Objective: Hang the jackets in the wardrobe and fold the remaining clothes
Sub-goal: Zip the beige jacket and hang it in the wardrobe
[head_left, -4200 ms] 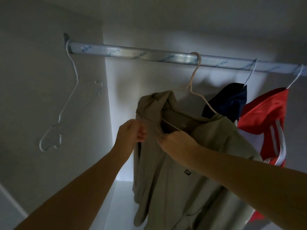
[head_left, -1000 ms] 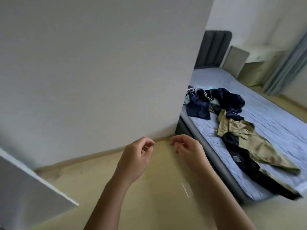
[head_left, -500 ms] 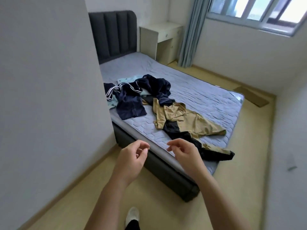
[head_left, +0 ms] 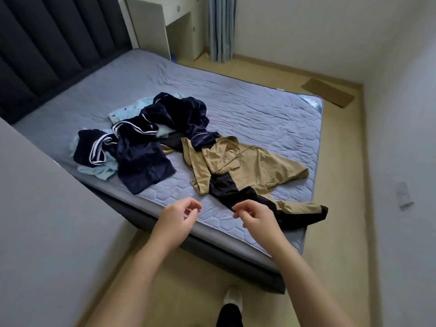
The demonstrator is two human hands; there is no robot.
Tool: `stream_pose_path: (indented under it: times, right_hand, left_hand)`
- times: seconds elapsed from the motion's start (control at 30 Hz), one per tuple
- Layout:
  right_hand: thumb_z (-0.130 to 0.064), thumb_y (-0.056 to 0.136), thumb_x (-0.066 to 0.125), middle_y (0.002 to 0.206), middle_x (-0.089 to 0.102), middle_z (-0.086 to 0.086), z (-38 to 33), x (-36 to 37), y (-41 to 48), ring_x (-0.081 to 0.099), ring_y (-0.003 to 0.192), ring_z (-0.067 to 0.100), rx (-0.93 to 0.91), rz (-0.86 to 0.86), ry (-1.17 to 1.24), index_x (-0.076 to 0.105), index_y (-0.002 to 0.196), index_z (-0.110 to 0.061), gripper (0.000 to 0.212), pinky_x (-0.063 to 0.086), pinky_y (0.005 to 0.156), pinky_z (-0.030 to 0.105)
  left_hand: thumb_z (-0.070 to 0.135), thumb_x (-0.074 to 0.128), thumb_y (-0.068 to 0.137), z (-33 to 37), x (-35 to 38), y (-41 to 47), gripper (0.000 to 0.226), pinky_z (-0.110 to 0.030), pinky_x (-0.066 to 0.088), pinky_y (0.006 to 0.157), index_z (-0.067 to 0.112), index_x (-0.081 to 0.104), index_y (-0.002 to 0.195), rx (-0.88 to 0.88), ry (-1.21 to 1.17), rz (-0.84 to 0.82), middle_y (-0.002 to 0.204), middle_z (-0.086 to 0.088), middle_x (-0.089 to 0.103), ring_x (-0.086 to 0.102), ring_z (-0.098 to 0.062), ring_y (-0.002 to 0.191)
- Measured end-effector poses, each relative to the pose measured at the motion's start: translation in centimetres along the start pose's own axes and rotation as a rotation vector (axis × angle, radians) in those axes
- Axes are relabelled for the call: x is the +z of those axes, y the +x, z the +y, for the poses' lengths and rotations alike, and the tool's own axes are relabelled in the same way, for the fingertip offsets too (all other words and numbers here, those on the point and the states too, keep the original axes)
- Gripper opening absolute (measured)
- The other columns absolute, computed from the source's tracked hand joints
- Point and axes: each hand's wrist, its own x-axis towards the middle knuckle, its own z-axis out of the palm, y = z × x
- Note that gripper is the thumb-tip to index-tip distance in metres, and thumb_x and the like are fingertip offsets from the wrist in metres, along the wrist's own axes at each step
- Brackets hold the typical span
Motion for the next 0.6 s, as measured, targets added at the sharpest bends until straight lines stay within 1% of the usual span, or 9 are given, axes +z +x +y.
stream_pose_path:
  times: [0.07, 0.17, 0.23, 0.33, 0.4, 0.43, 0.5, 0.6]
  right_hand:
    - [-0.008, 0.089, 0.048, 0.077, 0.071, -0.008, 0.6, 0.4, 4.3, 0.057, 0.064, 0.013, 0.046, -0.047, -0.028, 0.069, 0.089, -0.022, 0.025, 0.052, 0.065, 0.033]
    - [-0.006, 0.086, 0.046, 0.074, 0.070, -0.009, 2.0, 2.1, 11.7, 0.059, 0.066, 0.013, 0.135, -0.115, -0.086, 0.069, 0.090, -0.018, 0.027, 0.054, 0.074, 0.037]
    - [-0.006, 0.085, 0.044, 0.077, 0.069, -0.008, 3.3, 3.8, 17.0, 0.060, 0.069, 0.013, 0.198, -0.165, -0.149, 0.068, 0.091, -0.018, 0.027, 0.054, 0.076, 0.033]
    - [-0.008, 0.084, 0.045, 0.087, 0.068, 0.000, 6.2, 7.4, 24.4, 0.059, 0.076, 0.013, 0.305, -0.244, -0.216, 0.067, 0.088, -0.018, 0.025, 0.052, 0.073, 0.027]
    - [-0.012, 0.083, 0.046, 0.093, 0.068, 0.001, 8.7, 10.2, 29.1, 0.062, 0.085, 0.017, 0.343, -0.262, -0.291, 0.068, 0.088, -0.018, 0.024, 0.053, 0.076, 0.028]
    - [-0.015, 0.083, 0.046, 0.096, 0.068, 0.002, 10.1, 11.6, 31.3, 0.062, 0.089, 0.019, 0.360, -0.251, -0.326, 0.069, 0.091, -0.017, 0.025, 0.053, 0.079, 0.030]
    - [-0.018, 0.084, 0.045, 0.100, 0.067, 0.002, 12.7, 14.6, 34.9, 0.062, 0.092, 0.021, 0.401, -0.229, -0.359, 0.067, 0.095, -0.018, 0.025, 0.053, 0.080, 0.032]
    - [-0.022, 0.088, 0.047, 0.104, 0.063, 0.001, 16.3, 19.1, 39.4, 0.059, 0.094, 0.020, 0.461, -0.214, -0.387, 0.062, 0.100, -0.018, 0.019, 0.047, 0.073, 0.028]
  left_hand:
    - [0.016, 0.056, 0.091, -1.3, 0.4, 3.6, 0.017, -0.024, 0.050, 0.078, 0.032, 0.061, 0.087, -0.014, 0.069, -0.075, 0.090, 0.012, 0.067, 0.061, -0.005, 0.082]
    - [0.016, 0.055, 0.090, -4.6, 0.9, 9.6, 0.021, -0.031, 0.051, 0.079, 0.036, 0.057, 0.083, -0.042, 0.171, -0.182, 0.089, 0.012, 0.066, 0.060, -0.006, 0.081]
    - [0.016, 0.053, 0.090, -7.3, 1.2, 14.3, 0.021, -0.032, 0.050, 0.079, 0.035, 0.056, 0.082, -0.061, 0.241, -0.242, 0.089, 0.012, 0.065, 0.059, -0.008, 0.081]
    - [0.015, 0.052, 0.089, -12.7, 2.3, 21.8, 0.021, -0.030, 0.049, 0.078, 0.034, 0.055, 0.080, -0.104, 0.318, -0.314, 0.088, 0.008, 0.064, 0.059, -0.013, 0.084]
    - [0.017, 0.052, 0.088, -17.3, 3.7, 26.7, 0.021, -0.031, 0.049, 0.079, 0.036, 0.054, 0.079, -0.125, 0.364, -0.345, 0.090, 0.006, 0.065, 0.060, -0.015, 0.086]
    - [0.017, 0.052, 0.087, -19.6, 4.5, 29.1, 0.019, -0.032, 0.049, 0.080, 0.035, 0.055, 0.081, -0.123, 0.401, -0.368, 0.093, 0.005, 0.066, 0.060, -0.016, 0.089]
    - [0.018, 0.051, 0.088, -24.0, 6.2, 33.0, 0.015, -0.031, 0.048, 0.084, 0.029, 0.061, 0.093, -0.099, 0.497, -0.414, 0.103, 0.005, 0.065, 0.060, -0.016, 0.096]
    - [0.021, 0.049, 0.090, -29.4, 8.6, 37.7, 0.021, -0.030, 0.045, 0.087, 0.025, 0.058, 0.109, -0.042, 0.623, -0.469, 0.115, 0.006, 0.058, 0.055, -0.016, 0.107]
